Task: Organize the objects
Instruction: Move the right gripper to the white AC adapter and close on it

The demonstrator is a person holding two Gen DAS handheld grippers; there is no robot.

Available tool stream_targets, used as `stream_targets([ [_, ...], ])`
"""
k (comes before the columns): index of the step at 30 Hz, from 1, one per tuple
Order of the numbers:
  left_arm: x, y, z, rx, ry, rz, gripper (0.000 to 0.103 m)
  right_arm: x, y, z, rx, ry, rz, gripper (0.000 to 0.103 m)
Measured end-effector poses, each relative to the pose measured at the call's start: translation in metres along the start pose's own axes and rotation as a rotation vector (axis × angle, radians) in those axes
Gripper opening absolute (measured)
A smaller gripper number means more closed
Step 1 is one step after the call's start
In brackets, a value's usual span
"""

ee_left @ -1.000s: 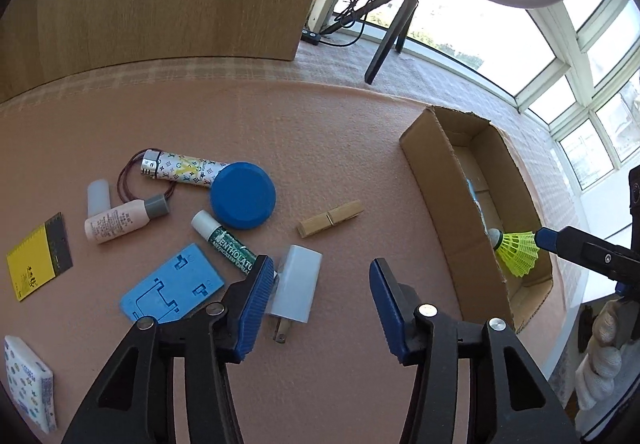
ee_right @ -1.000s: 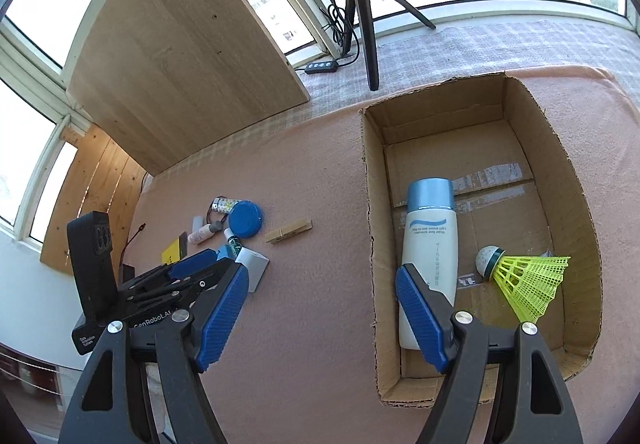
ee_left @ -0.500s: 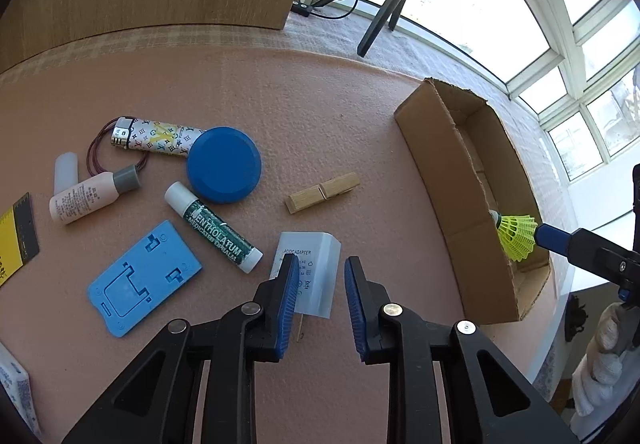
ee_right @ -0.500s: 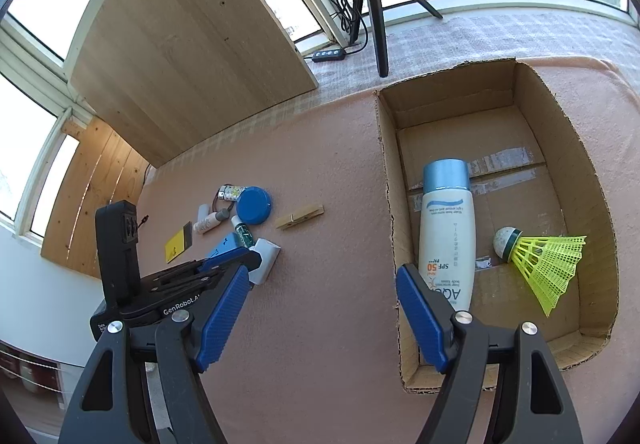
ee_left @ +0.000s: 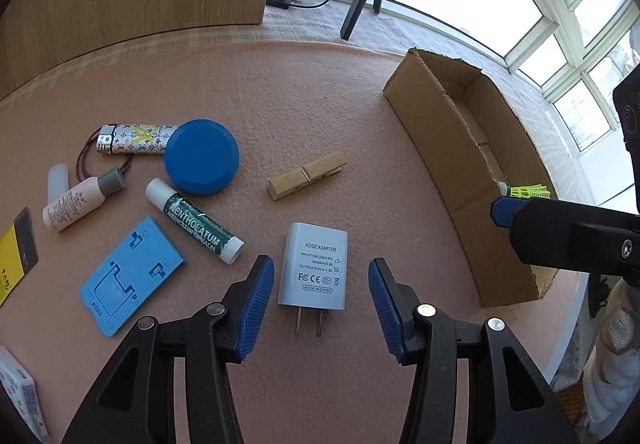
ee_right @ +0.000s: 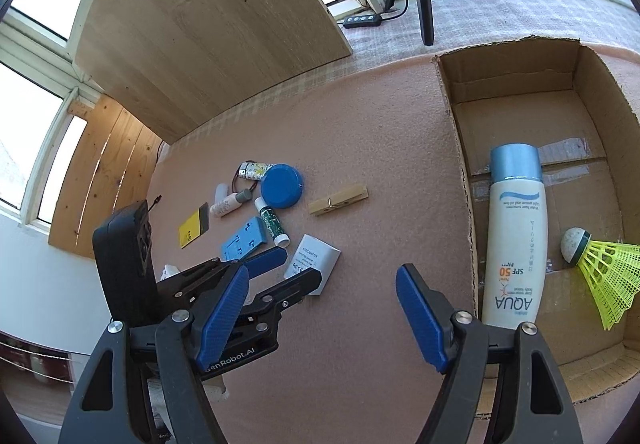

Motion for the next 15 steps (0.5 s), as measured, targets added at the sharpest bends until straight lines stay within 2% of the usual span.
stream_targets([
  [7, -0.012, -0.007, -0.001, -0.015, 0.023, -0.015, 0.052, 0.007, -0.041, -0.011, -0.001, 0.014, -0.087, 0.072],
  [11, -0.015, -0.010, -0.009, -0.047, 0.076, -0.016, 0.050, 0.007, -0.060, -0.009, 0.009, -0.017, -0.132, 0.062],
  [15, -0.018, -0.008, -0.011, -0.082, 0.101, -0.005, 0.050, 0.005, -0.069, -0.002, 0.042, -0.061, -0.146, 0.062],
])
Point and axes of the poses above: each gripper's, at about its wrist camera, not at the fingertips, and y roughly against the way its jaws point, z to its right, x to its top, the point moved 1 cm from there along -y, roughly the way its jaws point, and after that the axes turned 3 degrees about x, right-handed, at the moved point
